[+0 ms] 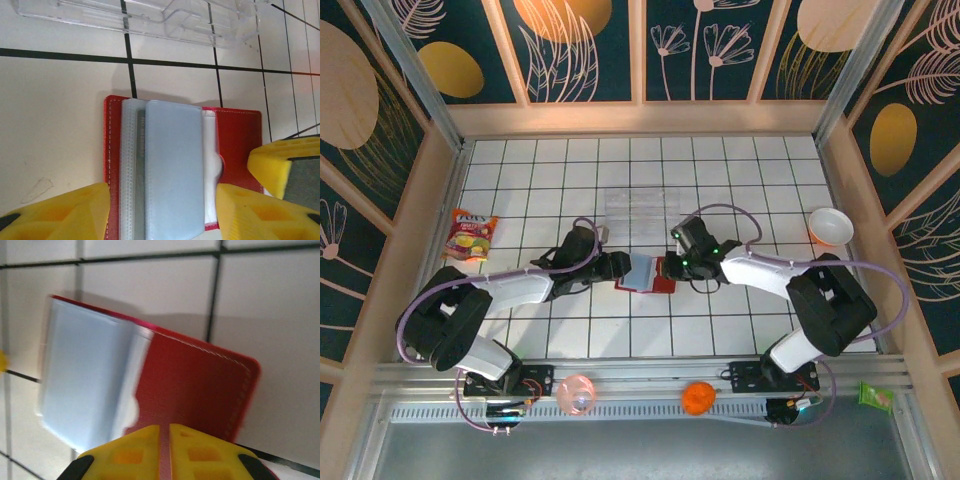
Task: Take the credit cards out of the card holder
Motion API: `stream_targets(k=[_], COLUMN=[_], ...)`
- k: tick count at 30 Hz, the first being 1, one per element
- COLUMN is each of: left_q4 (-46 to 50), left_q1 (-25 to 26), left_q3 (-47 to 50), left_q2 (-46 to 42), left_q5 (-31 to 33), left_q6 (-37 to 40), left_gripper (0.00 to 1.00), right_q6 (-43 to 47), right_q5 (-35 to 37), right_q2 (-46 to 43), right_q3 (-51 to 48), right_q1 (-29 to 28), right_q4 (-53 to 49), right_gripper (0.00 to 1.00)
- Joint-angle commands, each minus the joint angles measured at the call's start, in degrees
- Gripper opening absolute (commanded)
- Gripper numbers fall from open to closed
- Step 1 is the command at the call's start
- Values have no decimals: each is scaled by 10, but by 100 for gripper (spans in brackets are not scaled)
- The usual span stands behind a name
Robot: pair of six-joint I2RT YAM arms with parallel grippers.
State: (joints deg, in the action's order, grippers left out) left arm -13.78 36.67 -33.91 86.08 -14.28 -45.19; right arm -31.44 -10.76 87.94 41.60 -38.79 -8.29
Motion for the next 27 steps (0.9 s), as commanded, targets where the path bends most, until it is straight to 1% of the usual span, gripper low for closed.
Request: stream_targets(k=[1, 9, 14, 19, 24, 27], left_q4=[-23, -50, -86, -137, -145, -138], left_q1=[-4, -4, -5, -4, -4, -5], left_q3=[-2, -10, 1, 26, 41, 45], left_q2=[28, 73, 81, 67, 41, 27], left_q5=[-4, -20, -50, -74, -69, -63], left_q6=[10, 4, -14, -47, -62, -64], left_gripper=[58, 59, 53, 46, 44, 38], right_q6=[-9, -3, 0, 1, 0, 0], right_q5=[6, 3, -4, -8, -11, -13], right_q2=[12, 21, 25, 31, 34, 36], right_q3=[-21, -34, -35, -35, -34, -31], right_q1=[6, 14, 15, 16, 16, 17], right_q4=[30, 49, 56, 61, 64, 65], right_gripper=[13, 11, 11, 11, 11, 11])
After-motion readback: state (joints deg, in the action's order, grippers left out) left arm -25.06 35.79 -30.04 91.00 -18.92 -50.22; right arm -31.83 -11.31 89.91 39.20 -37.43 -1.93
